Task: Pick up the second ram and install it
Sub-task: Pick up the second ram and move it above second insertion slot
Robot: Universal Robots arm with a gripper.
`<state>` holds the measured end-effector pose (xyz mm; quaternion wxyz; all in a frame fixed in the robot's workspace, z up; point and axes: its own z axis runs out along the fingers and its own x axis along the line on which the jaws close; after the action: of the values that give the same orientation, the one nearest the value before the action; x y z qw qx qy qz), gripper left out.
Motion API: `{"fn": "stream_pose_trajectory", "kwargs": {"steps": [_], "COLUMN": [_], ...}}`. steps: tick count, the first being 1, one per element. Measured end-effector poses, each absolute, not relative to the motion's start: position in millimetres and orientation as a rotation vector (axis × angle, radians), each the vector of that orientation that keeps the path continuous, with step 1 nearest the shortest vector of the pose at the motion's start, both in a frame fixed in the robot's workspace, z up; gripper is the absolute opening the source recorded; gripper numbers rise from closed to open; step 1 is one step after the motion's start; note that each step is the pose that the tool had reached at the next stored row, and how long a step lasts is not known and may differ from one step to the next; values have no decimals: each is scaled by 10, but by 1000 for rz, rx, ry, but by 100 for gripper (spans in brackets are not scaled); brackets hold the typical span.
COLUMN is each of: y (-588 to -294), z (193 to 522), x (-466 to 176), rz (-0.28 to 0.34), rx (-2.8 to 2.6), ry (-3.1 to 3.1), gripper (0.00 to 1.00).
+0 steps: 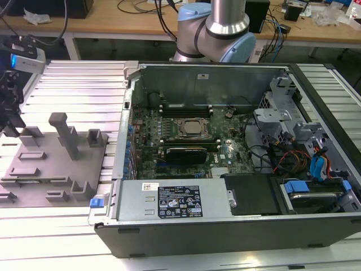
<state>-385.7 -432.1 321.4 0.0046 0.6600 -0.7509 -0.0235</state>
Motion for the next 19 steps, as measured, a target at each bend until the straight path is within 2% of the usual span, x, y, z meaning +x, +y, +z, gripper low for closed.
{"fn": "stream_pose_trajectory", "kwargs": {"steps": [19], "y": [-4321], "z": [3057], "x": [-3856], "rz": [-73], "rx": [2067], "ry": [-2352], "gripper": [30]}}
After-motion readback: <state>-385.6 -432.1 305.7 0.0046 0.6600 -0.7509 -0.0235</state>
